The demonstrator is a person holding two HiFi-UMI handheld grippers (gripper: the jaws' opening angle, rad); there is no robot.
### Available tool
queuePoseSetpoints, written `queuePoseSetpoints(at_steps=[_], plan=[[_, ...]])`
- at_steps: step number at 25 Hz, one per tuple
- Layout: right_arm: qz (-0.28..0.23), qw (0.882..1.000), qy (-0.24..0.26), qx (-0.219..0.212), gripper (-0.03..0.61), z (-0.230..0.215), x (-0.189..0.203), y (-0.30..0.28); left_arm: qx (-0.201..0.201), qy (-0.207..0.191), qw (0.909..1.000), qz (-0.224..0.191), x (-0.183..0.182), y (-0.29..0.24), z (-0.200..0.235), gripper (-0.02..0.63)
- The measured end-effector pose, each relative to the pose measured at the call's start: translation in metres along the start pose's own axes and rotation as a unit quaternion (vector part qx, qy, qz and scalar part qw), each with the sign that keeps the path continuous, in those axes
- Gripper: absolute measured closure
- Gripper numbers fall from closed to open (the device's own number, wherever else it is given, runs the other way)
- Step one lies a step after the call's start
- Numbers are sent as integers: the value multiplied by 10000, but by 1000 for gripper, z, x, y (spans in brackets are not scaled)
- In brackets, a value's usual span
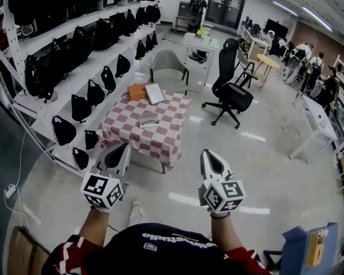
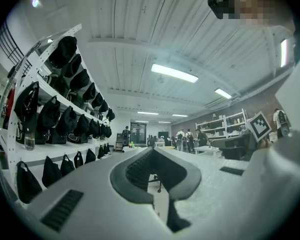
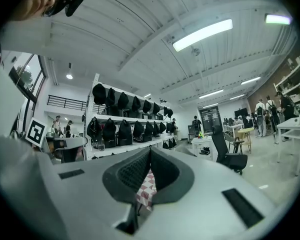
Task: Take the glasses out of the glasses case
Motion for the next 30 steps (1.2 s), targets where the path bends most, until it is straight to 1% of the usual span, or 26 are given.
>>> queuePoseSetpoints(at_steps=[8,15,22,30], plan=[[0,9998,-84,-171,584,5,0,7,-100,8,9999,32,1,10,-6,609],[65,9997,-112,-195,584,5,4,6,-178,73,9998,109,8,14,-1,609],[183,9996,-99,-174,584,7,10,-9,-138,181,9996,158,17,3,12,609],[254,9996,-10,-121,584,6,11,-31,-83,219,9995,196,25,-19,35,609]])
Point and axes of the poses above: the fingertips, and each gripper's own axes: y backward along the fingers, z to its left, x out of its underside, the point moved 1 cm from there along y, backward along the fingers, and after that the axes turned 4 degrees about x, right-handed, at the moved point
